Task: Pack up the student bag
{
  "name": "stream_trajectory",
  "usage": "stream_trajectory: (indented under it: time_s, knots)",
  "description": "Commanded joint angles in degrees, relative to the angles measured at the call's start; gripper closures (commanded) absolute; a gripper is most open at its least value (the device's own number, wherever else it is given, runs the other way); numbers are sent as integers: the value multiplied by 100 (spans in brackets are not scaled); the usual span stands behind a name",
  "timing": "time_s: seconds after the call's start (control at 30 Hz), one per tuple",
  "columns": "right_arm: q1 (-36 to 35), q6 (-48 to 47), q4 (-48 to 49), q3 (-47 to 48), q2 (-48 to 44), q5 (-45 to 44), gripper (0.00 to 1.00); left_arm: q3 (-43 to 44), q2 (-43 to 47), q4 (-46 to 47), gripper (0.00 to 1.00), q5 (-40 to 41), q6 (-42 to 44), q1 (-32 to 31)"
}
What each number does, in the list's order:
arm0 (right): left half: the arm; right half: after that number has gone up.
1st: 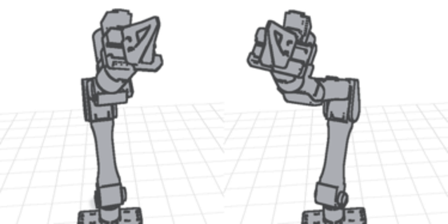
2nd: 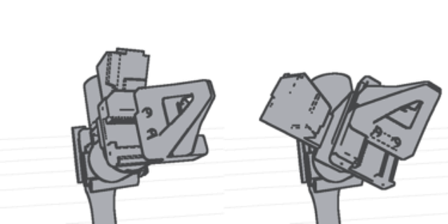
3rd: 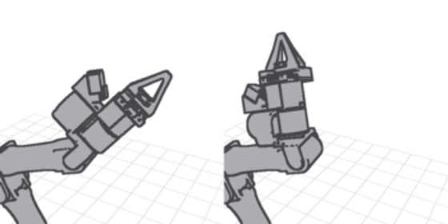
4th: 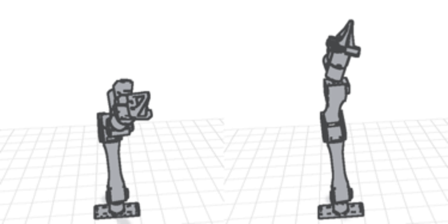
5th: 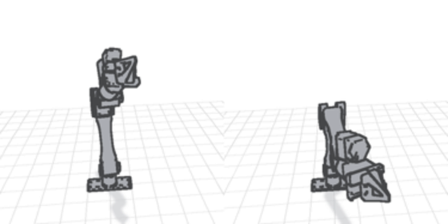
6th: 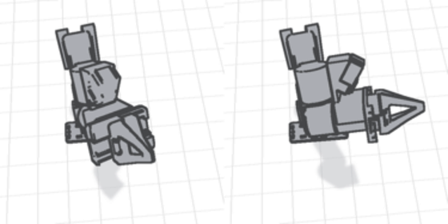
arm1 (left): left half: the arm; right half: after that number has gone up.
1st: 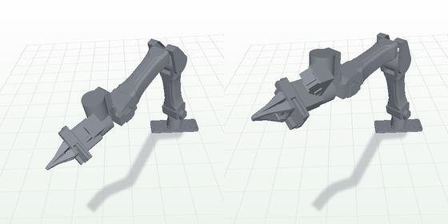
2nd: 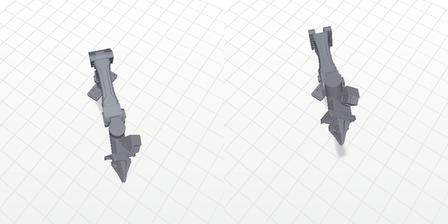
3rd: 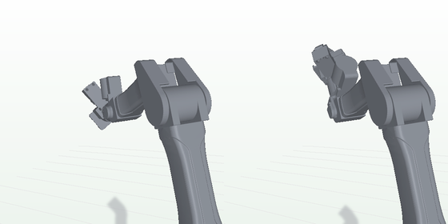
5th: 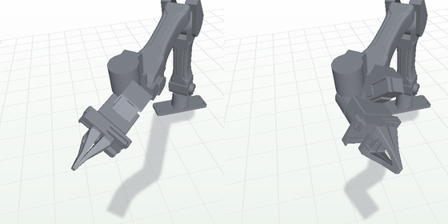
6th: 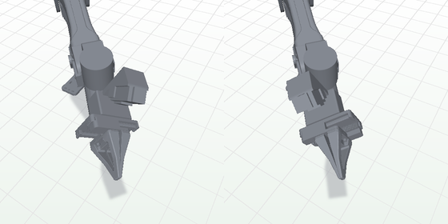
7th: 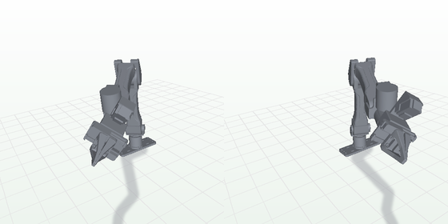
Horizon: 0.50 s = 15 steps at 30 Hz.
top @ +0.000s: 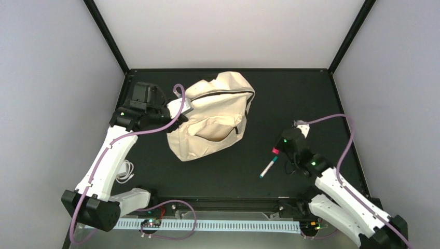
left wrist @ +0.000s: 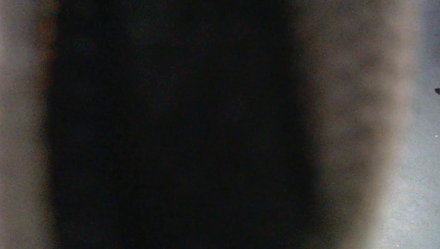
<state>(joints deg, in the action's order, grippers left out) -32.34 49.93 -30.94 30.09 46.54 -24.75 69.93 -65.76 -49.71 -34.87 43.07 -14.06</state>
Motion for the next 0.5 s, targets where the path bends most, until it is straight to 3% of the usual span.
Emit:
stream_trajectory:
  time_s: [0.0,0.17,0.3,0.47]
  knots:
    - [2,-1660,2149,168,-522,882,95,161,-96,21,98,42,-3,-17]
    - [-268,-2356,3635,491,-151,2949,96,168,-114,10,98,79,-22,-17]
    - [-816,-3289,4830,842,682,4078,96,189,-148,13,98,71,-60,-17]
    - [-1228,-4912,4747,1701,2025,4809,91,214,-117,-13,98,88,-85,-13]
